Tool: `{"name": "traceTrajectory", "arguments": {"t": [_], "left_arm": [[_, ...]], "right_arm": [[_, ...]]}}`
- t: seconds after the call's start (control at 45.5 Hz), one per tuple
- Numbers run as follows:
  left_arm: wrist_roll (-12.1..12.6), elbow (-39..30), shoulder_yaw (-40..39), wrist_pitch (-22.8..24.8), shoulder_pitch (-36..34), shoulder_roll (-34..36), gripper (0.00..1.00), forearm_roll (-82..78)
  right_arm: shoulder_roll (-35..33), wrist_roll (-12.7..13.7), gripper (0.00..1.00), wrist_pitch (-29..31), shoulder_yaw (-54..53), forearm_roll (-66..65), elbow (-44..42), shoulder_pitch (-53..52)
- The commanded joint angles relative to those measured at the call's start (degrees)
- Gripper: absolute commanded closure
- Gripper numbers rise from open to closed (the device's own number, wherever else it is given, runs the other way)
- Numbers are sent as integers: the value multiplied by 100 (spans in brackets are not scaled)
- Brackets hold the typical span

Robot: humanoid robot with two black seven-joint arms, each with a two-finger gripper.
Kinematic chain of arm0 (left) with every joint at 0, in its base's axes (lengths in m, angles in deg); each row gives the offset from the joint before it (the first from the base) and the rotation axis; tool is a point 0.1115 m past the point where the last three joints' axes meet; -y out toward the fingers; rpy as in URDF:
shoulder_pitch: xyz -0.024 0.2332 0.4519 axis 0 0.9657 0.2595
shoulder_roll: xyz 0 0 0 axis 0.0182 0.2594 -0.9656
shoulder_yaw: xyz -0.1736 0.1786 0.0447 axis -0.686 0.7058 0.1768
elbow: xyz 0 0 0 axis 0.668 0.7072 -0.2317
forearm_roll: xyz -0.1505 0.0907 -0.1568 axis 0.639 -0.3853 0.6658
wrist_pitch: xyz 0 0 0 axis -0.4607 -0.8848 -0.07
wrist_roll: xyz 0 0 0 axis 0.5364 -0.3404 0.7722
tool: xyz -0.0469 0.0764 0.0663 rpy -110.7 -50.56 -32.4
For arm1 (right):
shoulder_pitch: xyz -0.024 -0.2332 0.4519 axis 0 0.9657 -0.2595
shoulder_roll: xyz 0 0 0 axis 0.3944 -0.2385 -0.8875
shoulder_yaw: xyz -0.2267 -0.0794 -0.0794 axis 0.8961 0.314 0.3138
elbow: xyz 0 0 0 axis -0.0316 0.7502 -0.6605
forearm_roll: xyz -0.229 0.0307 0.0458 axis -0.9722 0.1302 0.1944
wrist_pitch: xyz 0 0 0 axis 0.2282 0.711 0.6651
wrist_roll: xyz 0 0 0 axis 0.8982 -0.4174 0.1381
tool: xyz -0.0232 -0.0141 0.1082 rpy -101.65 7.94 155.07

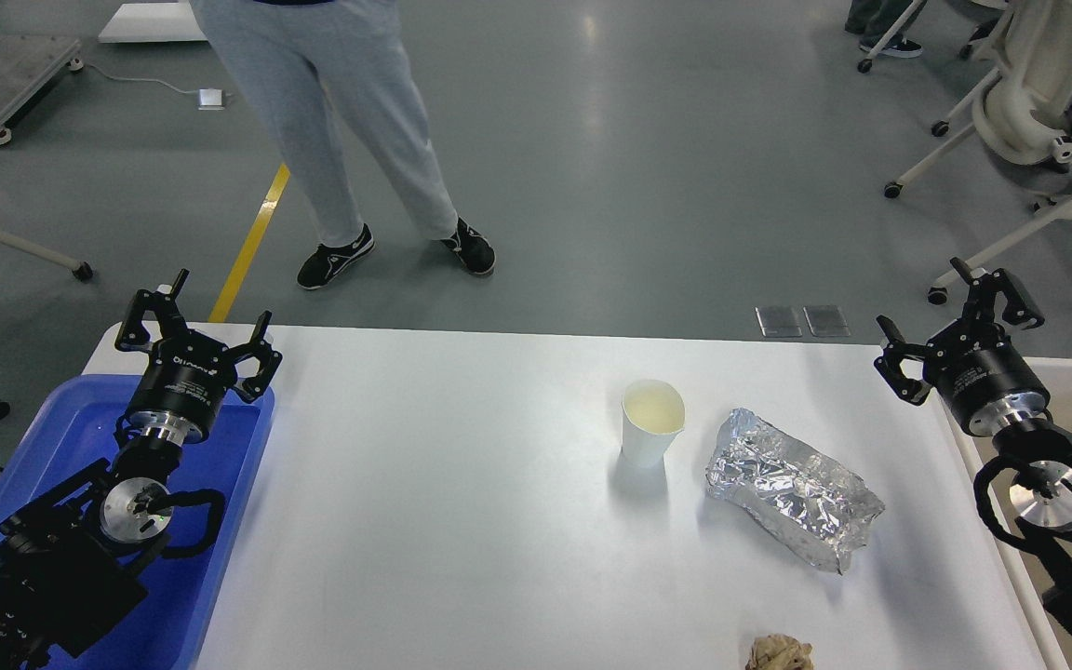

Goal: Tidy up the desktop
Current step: 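Reach the right gripper across the table toward the white paper cup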

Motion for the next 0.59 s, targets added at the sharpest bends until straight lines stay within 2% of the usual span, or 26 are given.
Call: {"name": "traceTrajectory", "arguments": {"t": [0.0,0.132,0.176,0.285,0.395,0.505,0.571], "left_arm": [[0,0,0,0,5,0,0,0],[9,0,0,0,-4,0,0,0],[9,0,0,0,-4,0,0,0],[9,0,0,0,-4,0,0,0],[9,0,0,0,-4,0,0,0],[9,0,0,0,-4,0,0,0],[9,0,0,0,-4,0,0,0]], "right_arm": [[-576,135,1,18,618,-167,870,65],[-884,178,1,-52,1032,-1141,1564,65],[-937,275,1,-53,1084,-1467,1766,65],[-1182,688,1,-53,1295,-1986,2207,65],[-1314,969,1,26,1419,-2425,2338,-102],[-1429,1513,1,114,1419,-3408,2707,-278],[-1455,1734,1,211,1427,-4164,2988,-357]]}}
